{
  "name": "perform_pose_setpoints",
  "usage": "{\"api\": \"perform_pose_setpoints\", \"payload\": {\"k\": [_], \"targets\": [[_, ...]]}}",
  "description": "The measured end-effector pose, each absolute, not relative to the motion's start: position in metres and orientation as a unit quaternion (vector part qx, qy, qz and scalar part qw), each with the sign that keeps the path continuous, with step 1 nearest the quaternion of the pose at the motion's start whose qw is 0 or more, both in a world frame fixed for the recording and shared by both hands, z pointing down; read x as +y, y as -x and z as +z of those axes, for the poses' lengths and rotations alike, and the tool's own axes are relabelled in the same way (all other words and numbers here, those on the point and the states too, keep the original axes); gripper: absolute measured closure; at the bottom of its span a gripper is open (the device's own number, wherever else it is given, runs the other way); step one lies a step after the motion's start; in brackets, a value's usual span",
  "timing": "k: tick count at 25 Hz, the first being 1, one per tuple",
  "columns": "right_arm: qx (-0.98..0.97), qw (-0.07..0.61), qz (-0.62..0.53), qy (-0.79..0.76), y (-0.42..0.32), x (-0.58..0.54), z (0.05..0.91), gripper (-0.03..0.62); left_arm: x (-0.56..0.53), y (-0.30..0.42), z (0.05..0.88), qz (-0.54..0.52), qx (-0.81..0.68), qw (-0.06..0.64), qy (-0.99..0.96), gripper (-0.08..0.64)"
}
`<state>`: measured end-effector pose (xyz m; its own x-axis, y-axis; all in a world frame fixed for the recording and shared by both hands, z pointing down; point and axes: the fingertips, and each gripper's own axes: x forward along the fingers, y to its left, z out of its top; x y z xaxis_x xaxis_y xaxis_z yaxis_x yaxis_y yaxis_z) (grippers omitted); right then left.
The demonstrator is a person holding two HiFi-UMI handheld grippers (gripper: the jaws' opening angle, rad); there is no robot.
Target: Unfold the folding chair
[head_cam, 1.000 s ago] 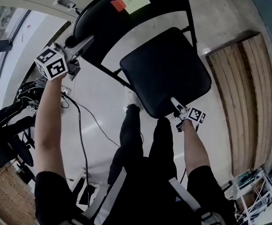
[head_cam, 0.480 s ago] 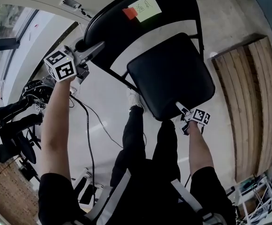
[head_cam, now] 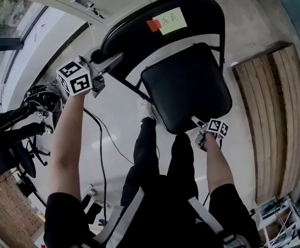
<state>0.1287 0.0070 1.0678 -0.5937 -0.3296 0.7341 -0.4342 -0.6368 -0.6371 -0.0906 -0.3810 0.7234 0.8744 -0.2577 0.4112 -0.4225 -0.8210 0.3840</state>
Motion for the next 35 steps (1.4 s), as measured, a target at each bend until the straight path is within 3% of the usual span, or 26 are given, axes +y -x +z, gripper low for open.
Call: {"api": "perform_pose_setpoints", "payload": {"k": [8,11,19,24,30,33,35], "targets": [[-0.433,0.069,0.737,-0.513,-0.160,0.005,1.026,0.255,-0.382,0.097,0.729,0.206,-0.261,0.197,-0.922,0.363],[-0.464,0.086,0.700,-0.536,-0.163,-0.016,0.992,0.333,-0.385,0.099,0.736,0.241,-0.311,0.196,-0.898,0.318],[-0.623,0.069,0.624,-0.466,-0.121,-0.102,0.862,0.341,-0.388,0.123,0.713,0.305,-0.347,0.189,-0.866,0.296],[-0.688,0.072,0.559,-0.457,-0.130,-0.141,0.798,0.384,-0.370,0.122,0.659,0.231,-0.434,0.166,-0.855,0.299],[-0.769,0.062,0.403,-0.491,-0.140,-0.199,0.700,0.530,-0.322,0.112,0.594,0.100,-0.470,0.188,-0.856,0.301],[-0.796,0.049,0.348,-0.493,-0.134,-0.200,0.648,0.545,-0.286,0.111,0.566,0.049,-0.478,0.200,-0.854,0.366],[-0.811,0.033,0.325,-0.485,-0.128,-0.199,0.617,0.545,-0.264,0.111,0.546,0.019,-0.487,0.196,-0.851,0.482]]}}
